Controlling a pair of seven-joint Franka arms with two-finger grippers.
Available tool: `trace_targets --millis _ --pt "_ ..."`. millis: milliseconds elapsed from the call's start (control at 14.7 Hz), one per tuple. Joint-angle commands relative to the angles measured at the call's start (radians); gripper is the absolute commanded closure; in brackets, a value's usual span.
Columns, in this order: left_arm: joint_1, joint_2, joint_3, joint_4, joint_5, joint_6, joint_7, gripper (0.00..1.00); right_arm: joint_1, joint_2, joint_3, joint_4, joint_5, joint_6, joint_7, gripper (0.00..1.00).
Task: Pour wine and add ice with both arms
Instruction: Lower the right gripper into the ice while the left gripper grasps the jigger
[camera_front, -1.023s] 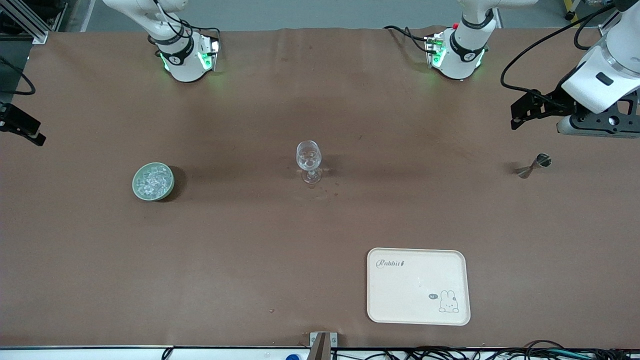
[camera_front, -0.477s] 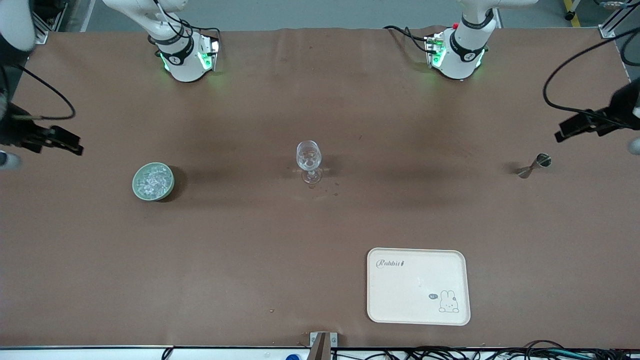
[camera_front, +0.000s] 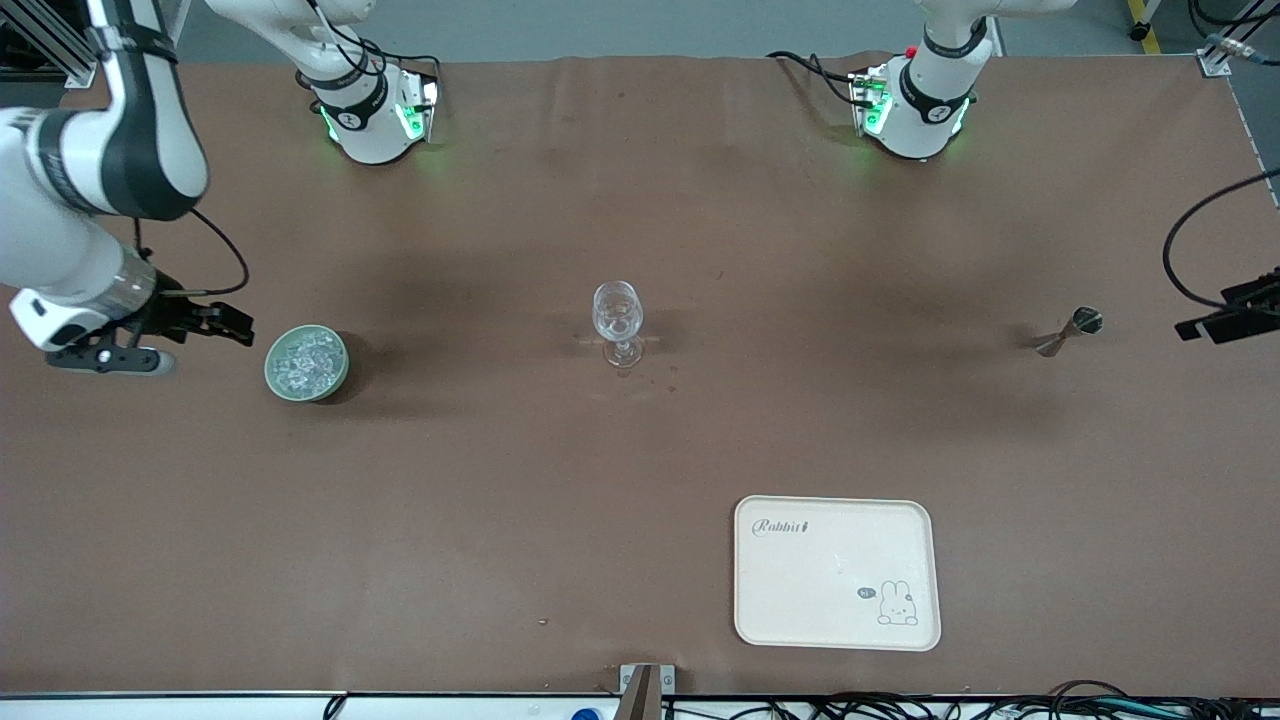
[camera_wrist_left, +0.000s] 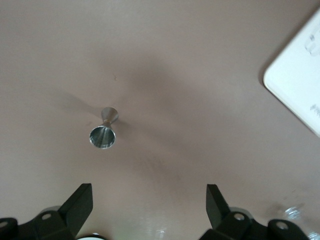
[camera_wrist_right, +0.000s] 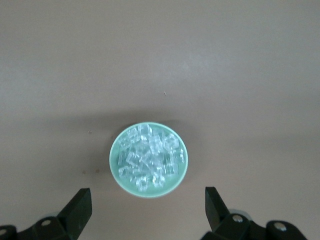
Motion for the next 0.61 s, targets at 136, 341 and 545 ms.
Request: trace_targets --millis 136,341,545 --pt "-0.003 0.211 0.184 0.049 -0.255 -0.011 -0.037 0.00 -0.001 0.044 -0.002 -0.184 -0.009 0.287 -0.003 0.00" --pt "0.029 0.311 0.234 0.041 -0.391 -0.012 -0.046 0.00 -0.003 0.121 -0.002 -0.209 -0.009 0.410 -0.004 0.05" --pt "0.060 0.388 0.236 0.036 -0.427 -0.035 -0.091 0.00 -0.003 0.150 -0.003 -0.243 -0.010 0.491 -0.006 0.24"
